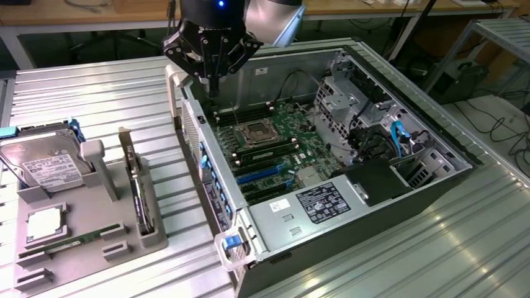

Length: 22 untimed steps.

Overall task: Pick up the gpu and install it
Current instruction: 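Reach for the gpu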

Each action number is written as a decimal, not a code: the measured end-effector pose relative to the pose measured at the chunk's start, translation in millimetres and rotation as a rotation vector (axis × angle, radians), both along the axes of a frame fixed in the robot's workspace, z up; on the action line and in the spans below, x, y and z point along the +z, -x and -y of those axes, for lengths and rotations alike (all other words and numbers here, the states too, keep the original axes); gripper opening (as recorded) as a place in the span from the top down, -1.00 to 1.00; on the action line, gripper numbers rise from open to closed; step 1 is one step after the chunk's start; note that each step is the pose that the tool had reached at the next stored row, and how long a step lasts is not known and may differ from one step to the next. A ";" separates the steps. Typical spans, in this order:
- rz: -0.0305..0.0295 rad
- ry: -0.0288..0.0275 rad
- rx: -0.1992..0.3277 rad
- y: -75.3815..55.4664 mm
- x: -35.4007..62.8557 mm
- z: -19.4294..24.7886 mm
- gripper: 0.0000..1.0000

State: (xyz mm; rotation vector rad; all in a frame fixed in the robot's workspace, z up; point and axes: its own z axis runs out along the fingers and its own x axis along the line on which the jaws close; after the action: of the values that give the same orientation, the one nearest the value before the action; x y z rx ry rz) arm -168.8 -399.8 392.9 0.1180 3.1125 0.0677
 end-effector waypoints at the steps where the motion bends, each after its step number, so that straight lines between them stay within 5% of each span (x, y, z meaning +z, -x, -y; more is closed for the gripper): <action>1: 0.0000 0.0000 0.000 0.5 0.0 0.0 0.79; 22: 0.0000 0.0000 0.000 11.6 -0.3 1.7 0.79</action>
State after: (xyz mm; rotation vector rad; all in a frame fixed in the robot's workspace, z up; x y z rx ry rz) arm -180.4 -401.5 392.6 0.1180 3.1125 0.0677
